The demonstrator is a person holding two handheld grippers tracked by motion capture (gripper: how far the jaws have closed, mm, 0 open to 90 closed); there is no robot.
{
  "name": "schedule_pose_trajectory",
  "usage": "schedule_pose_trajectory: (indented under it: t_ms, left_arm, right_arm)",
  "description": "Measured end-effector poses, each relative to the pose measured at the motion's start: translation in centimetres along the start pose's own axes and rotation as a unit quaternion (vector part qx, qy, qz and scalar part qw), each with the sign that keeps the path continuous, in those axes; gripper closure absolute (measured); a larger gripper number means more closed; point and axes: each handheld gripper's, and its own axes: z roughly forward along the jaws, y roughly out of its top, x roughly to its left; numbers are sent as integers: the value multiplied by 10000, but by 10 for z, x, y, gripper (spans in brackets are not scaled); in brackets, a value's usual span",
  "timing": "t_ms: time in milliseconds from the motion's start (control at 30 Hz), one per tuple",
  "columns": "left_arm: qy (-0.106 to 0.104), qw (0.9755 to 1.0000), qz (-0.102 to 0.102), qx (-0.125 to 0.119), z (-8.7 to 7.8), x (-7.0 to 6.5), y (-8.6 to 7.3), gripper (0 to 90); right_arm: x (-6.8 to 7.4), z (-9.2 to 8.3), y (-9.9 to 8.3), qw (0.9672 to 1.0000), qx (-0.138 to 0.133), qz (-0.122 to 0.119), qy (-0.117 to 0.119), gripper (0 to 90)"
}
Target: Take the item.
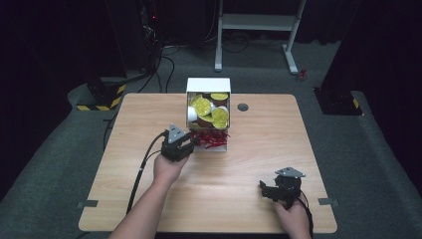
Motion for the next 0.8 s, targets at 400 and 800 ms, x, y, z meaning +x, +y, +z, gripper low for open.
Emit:
schedule_pose_trajectory:
  t_ms: [400,800]
  left_arm:
    - [156,9998,90,-121,-7,0,-2,810]
    - [308,9993,7,-189,-3,-2,1,705]
  right_arm:
    - [0,0,0,10000,-1,-2,-2,78]
    - [0,0,0,10000,-1,-2,-2,78]
